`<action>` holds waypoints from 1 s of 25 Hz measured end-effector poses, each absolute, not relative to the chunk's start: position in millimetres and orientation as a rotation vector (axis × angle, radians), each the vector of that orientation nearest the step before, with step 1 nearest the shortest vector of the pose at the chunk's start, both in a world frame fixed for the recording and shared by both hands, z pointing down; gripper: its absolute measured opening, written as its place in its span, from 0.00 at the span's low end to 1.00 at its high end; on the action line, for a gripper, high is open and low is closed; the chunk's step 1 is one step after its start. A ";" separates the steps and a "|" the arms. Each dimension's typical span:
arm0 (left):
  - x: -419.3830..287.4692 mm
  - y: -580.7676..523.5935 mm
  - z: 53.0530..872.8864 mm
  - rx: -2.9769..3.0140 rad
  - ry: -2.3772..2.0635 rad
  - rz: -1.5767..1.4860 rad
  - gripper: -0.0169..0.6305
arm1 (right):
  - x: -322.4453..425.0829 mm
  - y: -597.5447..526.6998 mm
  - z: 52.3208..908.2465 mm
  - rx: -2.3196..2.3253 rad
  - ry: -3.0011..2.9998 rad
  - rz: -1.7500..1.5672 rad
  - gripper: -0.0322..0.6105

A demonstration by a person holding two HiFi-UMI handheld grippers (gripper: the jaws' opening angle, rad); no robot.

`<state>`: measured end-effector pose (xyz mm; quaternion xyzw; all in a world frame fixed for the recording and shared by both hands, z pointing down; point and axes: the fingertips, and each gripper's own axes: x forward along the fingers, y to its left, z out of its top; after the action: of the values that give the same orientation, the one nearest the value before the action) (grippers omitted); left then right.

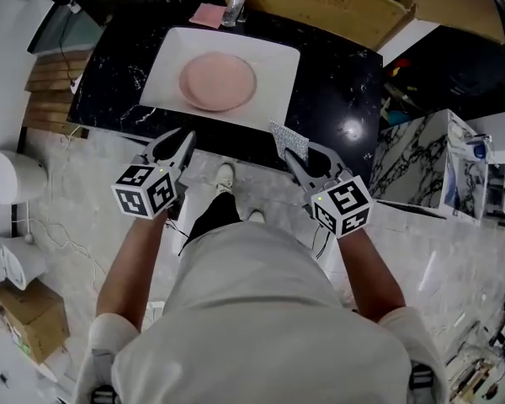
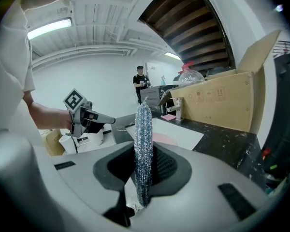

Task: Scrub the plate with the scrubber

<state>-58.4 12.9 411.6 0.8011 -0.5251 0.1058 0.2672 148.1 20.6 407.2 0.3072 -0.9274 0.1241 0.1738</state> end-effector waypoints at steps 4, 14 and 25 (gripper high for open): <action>-29.3 54.9 408.9 2.220 -1.378 0.303 0.13 | 158.1 43.4 411.4 0.851 -2.651 0.354 0.17; 20.0 119.3 411.9 2.278 -1.308 0.342 0.08 | 174.3 91.9 415.5 0.800 -2.688 0.357 0.17; 29.1 143.7 410.6 2.293 -1.311 0.331 0.07 | 177.3 115.6 410.0 0.764 -2.705 0.309 0.17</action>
<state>29.1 143.7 410.6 0.8368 -0.4783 0.1207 0.2375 177.3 115.6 410.0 0.2670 -0.9448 0.1078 0.1564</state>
